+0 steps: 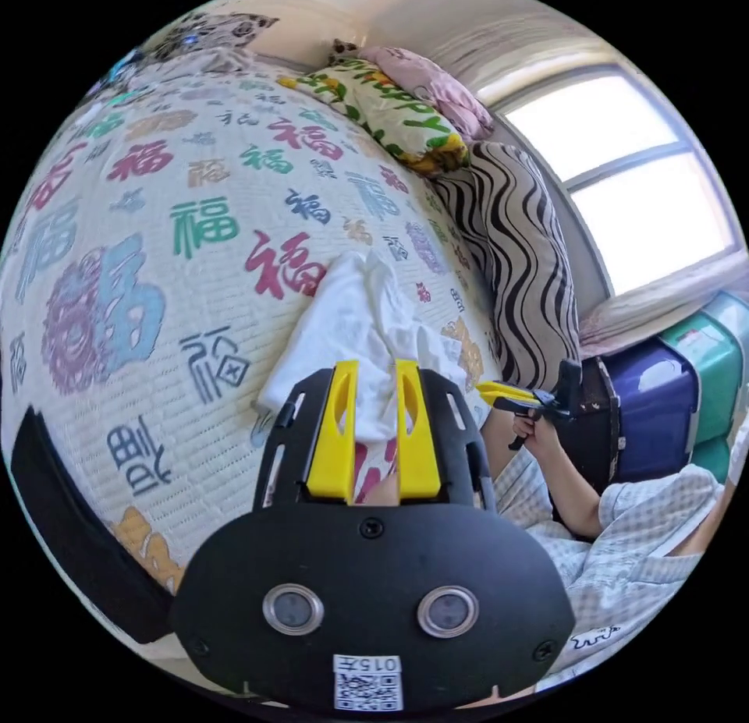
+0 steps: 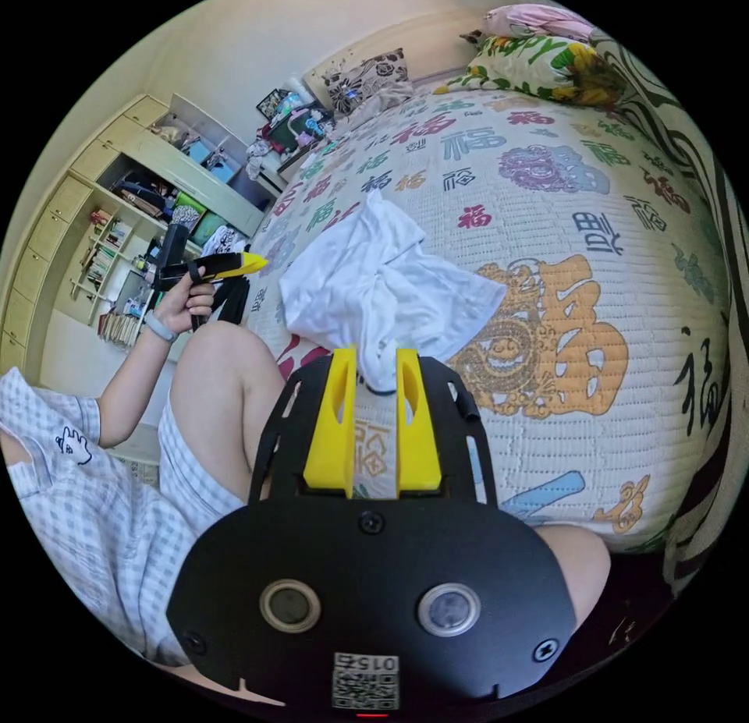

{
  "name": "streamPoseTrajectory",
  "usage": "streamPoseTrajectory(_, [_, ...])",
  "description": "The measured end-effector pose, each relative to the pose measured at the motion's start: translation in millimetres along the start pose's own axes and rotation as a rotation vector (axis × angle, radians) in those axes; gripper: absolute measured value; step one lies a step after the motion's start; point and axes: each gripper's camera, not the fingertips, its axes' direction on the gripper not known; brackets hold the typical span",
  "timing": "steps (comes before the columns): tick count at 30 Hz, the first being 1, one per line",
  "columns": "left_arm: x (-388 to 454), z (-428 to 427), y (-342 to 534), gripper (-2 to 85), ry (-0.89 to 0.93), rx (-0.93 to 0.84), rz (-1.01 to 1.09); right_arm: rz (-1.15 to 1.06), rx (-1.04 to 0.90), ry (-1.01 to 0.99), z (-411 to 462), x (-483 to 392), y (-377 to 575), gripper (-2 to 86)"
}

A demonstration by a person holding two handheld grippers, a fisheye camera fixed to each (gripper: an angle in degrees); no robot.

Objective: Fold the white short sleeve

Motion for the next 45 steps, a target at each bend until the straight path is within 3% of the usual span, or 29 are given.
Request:
streamPoseTrajectory(4, [35,83,-53,13.3,-0.068,-0.081,0.063,-0.040,-0.023,-0.057,3,6,-24,8.6])
streamPoseTrajectory(7, [45,155,-80,14.2,-0.112,-0.271,0.093,-0.130,-0.102,-0.217,15,-11,-31,5.6])
streamPoseTrajectory(11, [49,195,-80,9.2,-0.281,-0.333,0.192,-0.211,-0.139,-0.153,9,-42,-16,6.1])
streamPoseTrajectory(14, [42,171,-69,2.9,-0.221,-0.242,0.207,-0.155,-0.046,-0.119,-23,-28,-2,6.0])
streamPoseTrajectory(19, [18,96,-38,0.6,-0.041,-0.007,0.108,-0.016,0.062,-0.028,-60,8,4,10.5])
streamPoseTrajectory(21, [13,68,-22,0.4,-0.003,0.074,0.087,-0.048,-0.004,-0.071,-50,6,-4,11.1])
streamPoseTrajectory(23, [9,42,-4,0.2,0.048,0.117,0.076,-0.089,-0.210,-0.085,-15,-2,-16,9.5])
streamPoseTrajectory(25, [12,26,7,0.1,0.041,0.129,0.099,-0.058,-0.237,-0.185,-5,-2,-18,6.4])
streamPoseTrajectory(28, [16,-12,23,0.2,-0.004,0.194,0.134,0.054,-0.009,-0.339,-46,6,-11,3.8])
streamPoseTrajectory(31, [12,-57,41,0.4,0.037,0.311,0.154,0.016,0.173,-0.296,-113,-2,1,1.2])
streamPoseTrajectory(36, [-9,-74,68,1.2,-0.058,0.333,0.112,-0.136,0.320,-0.081,-204,-51,22,0.2])
streamPoseTrajectory(41, [-39,-29,92,7.1,-0.237,0.085,-0.113,-0.203,0.353,0.032,-229,-104,58,0.0])
streamPoseTrajectory(45, [19,-38,122,8.1,-0.394,0.199,0.016,-0.271,0.342,0.107,-221,-145,82,0.0])
